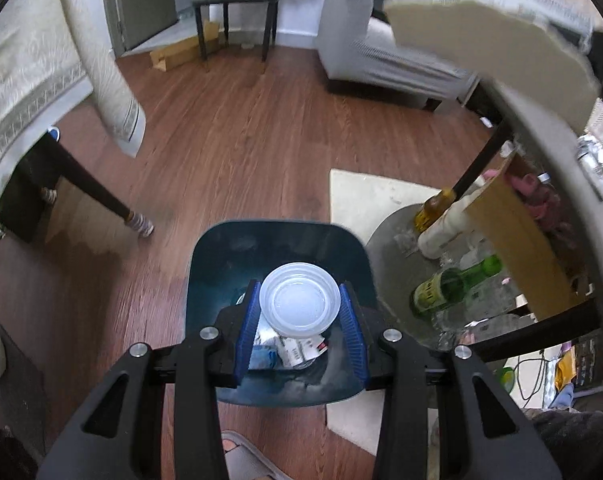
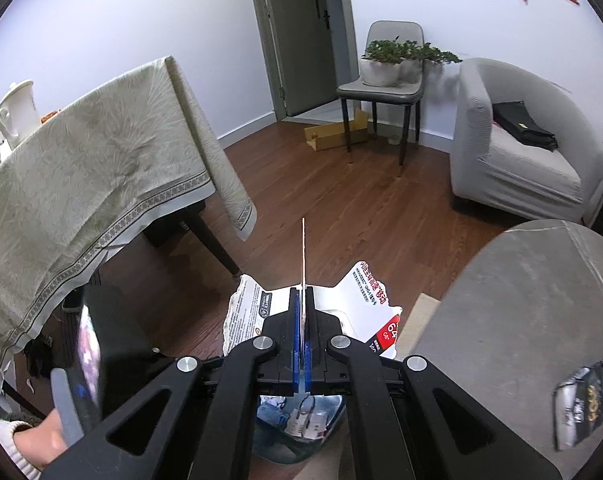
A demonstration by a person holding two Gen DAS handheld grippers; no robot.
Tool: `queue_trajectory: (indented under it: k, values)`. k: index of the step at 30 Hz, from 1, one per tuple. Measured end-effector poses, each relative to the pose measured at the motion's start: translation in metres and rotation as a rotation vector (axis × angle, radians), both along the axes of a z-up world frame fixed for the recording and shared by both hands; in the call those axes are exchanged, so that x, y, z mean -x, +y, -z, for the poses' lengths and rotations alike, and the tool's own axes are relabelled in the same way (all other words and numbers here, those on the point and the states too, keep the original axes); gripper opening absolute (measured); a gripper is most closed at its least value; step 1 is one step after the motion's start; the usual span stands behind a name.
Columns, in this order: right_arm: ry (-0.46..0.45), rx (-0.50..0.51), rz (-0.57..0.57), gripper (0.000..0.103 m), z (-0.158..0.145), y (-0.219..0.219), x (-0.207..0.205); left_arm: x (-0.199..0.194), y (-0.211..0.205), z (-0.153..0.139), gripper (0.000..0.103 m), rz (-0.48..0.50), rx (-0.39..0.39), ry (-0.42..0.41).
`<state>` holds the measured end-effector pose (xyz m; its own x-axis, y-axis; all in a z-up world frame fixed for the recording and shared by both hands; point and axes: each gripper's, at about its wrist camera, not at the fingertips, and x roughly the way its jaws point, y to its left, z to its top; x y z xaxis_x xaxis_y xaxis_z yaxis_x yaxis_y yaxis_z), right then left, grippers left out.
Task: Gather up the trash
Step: 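Carry the card packaging and lid over the teal bin with both tools, then open the left tool to drop the lid while the right tool drops the packaging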
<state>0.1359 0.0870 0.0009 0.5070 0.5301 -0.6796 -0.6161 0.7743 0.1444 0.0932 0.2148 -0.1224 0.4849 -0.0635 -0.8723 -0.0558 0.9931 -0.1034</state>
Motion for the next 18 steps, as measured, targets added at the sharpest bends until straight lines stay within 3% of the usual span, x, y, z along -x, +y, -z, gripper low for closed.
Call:
queue_trajectory:
  k: [9, 12, 18]
  values:
    - [0.024, 0.024, -0.024, 0.001, 0.013, 0.025, -0.002, 0.005, 0.019, 0.033, 0.042, -0.018, -0.007, 0.078]
    - [0.029, 0.024, -0.027, 0.001, 0.016, 0.031, -0.003, 0.01, 0.029, 0.035, 0.048, -0.03, -0.003, 0.091]
    - [0.039, 0.04, -0.038, 0.001, 0.024, 0.044, -0.004, 0.016, 0.041, 0.03, 0.051, -0.034, -0.023, 0.083]
